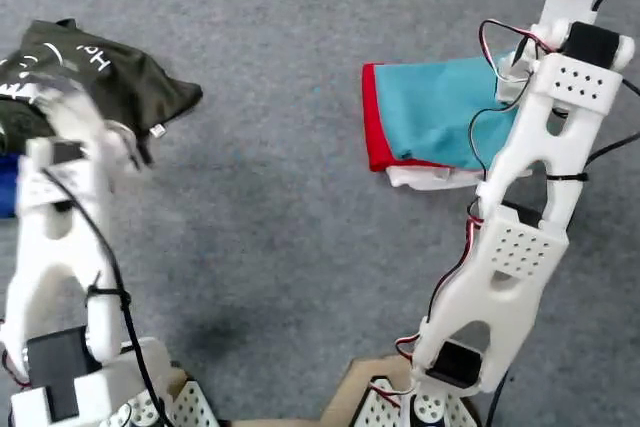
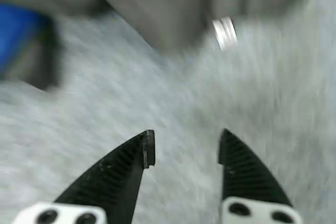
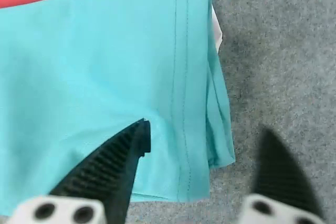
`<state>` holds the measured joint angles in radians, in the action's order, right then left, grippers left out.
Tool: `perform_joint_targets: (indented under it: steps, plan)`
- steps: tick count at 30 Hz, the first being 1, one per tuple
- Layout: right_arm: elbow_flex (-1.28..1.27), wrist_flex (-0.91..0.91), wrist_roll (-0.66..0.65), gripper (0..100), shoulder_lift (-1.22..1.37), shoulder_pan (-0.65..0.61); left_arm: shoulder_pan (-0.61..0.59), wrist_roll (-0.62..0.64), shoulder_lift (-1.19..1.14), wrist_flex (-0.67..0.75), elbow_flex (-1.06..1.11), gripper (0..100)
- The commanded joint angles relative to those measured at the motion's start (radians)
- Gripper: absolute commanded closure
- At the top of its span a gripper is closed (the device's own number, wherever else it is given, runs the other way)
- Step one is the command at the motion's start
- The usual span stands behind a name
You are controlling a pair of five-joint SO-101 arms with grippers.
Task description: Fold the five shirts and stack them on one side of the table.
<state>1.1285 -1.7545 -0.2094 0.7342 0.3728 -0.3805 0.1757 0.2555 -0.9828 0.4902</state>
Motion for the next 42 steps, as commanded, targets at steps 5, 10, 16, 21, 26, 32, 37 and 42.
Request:
perform_joint_targets:
  steps: [5,10,16,21,26,32,37,42]
  plan:
    - [0.035,-0.011,-0.005,57.5,-0.025,-0.031,-0.101,0.008,-0.405,-0.161,-0.650,73]
    - [0.019,-0.012,0.011,57.5,-0.064,-0.075,-0.104,0.107,-0.872,-0.311,-1.179,73]
    - [0.016,-0.012,0.037,57.5,-0.114,-0.121,-0.120,0.242,-1.320,-0.505,-1.850,80]
    - [0.016,-0.012,0.037,57.5,-0.151,-0.124,-0.122,0.224,-1.511,-0.611,-2.147,97]
    - [-0.033,-0.012,0.037,57.5,-0.228,-0.126,-0.073,0.121,-1.444,-0.776,-2.157,97]
    - [-0.259,-0.012,0.061,57.5,-0.430,-0.129,-0.036,-0.020,-1.304,-0.783,-2.126,97]
    - [-0.489,-0.011,0.057,57.5,-0.641,-0.132,-0.033,-0.040,-1.025,-0.787,-1.860,97]
    - [-0.634,-0.009,0.008,57.5,-0.802,-0.149,0.093,-0.044,-0.519,-0.783,-1.234,97]
